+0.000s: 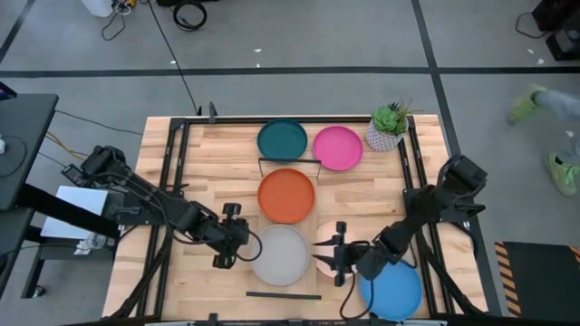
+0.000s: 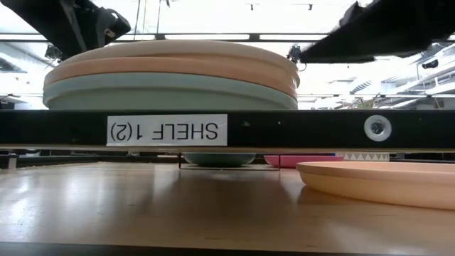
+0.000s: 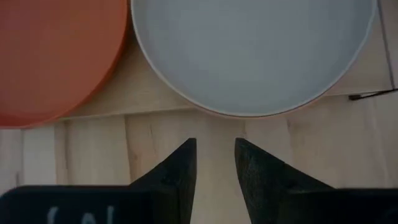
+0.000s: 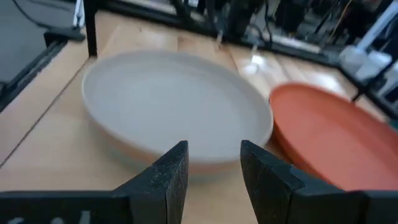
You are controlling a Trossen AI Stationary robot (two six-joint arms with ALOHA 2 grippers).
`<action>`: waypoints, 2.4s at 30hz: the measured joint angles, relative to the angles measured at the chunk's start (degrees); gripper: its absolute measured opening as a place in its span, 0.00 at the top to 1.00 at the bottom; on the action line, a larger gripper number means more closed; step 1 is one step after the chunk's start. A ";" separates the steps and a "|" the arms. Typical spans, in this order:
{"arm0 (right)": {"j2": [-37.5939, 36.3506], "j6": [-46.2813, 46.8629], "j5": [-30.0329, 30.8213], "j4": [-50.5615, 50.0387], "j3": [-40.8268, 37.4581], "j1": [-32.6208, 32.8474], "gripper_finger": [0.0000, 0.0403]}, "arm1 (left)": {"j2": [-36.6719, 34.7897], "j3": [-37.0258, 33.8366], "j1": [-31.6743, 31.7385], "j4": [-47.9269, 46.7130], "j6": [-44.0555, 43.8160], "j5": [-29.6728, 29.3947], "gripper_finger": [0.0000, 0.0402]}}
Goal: Place and stack plates onto a shelf
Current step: Stack the gray plate on top of the brown plate on the shelf, then stack the dark blue plate on top of the orange plate on the shelf
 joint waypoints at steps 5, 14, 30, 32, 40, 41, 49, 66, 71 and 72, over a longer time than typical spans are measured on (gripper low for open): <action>3.17 -7.04 -2.45 9.58 0.11 -2.20 0.62 | -0.62 -0.03 0.00 -1.54 0.36 -0.14 0.71; 4.00 -8.19 -8.83 11.40 -0.04 -4.57 0.62 | -0.88 0.00 0.71 -4.71 2.26 -5.86 0.71; -4.97 -10.90 8.07 1.08 0.02 3.49 0.62 | -17.77 -22.98 25.46 15.57 20.24 -2.54 0.71; -5.00 -11.80 10.23 1.25 0.02 3.86 0.62 | -19.47 -26.09 31.40 22.09 23.89 -0.96 0.71; -5.08 -11.65 10.85 1.50 0.02 2.74 0.62 | -14.90 -27.36 55.14 32.35 35.59 7.76 0.71; -5.10 -11.65 10.85 1.64 0.02 2.43 0.62 | -13.78 -27.25 58.09 34.12 36.43 10.06 0.71; -5.10 -11.66 10.74 1.66 0.02 0.66 0.62 | -1.12 -22.16 73.51 39.25 42.58 24.48 0.71; -5.10 -10.94 10.72 0.68 0.02 0.21 0.62 | 19.65 -3.18 71.46 29.49 77.50 23.36 0.71; -5.10 -9.27 10.73 -0.79 0.00 0.21 0.62 | 20.59 -3.21 71.63 29.62 84.00 25.19 0.71; -5.10 -8.81 10.73 -1.11 0.00 0.21 0.62 | 20.66 -3.25 71.63 30.31 85.12 25.94 0.71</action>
